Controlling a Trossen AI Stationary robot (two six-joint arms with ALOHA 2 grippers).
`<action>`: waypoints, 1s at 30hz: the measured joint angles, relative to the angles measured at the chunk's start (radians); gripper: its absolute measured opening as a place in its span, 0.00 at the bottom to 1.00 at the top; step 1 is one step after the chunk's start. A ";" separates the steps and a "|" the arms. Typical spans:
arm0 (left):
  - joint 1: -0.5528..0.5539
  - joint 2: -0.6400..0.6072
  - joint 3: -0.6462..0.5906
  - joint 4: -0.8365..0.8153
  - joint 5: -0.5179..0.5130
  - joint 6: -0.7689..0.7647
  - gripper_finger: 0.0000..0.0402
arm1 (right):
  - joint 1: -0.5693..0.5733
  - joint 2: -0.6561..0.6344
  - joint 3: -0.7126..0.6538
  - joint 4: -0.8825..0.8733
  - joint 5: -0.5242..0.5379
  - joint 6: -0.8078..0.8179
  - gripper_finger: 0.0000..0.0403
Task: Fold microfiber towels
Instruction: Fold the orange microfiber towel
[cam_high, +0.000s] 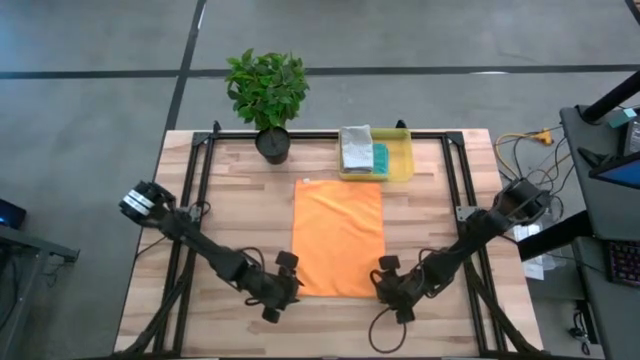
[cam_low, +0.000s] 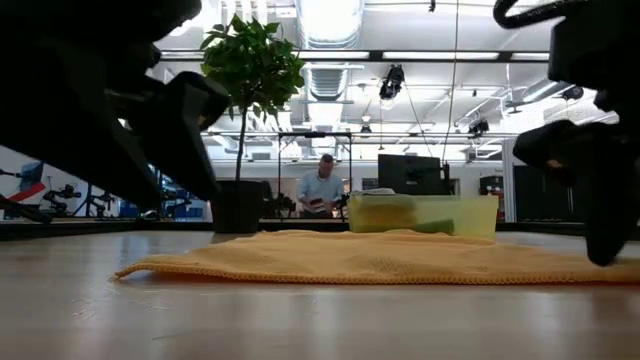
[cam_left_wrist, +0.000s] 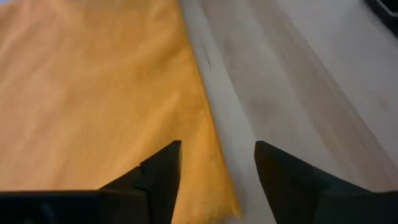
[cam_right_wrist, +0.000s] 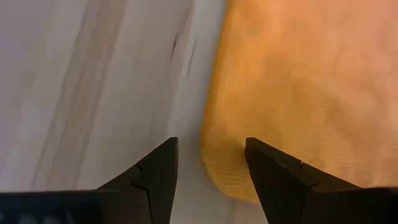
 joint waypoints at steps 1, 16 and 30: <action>0.000 0.010 0.008 0.004 -0.001 0.000 0.48 | 0.000 0.012 0.000 0.009 -0.004 -0.004 0.45; 0.011 0.108 0.036 -0.100 -0.018 -0.133 0.48 | 0.010 0.049 0.003 0.030 0.025 0.055 0.45; -0.048 0.175 0.058 -0.164 -0.036 -0.121 0.20 | 0.009 0.049 0.004 0.021 0.035 0.120 0.18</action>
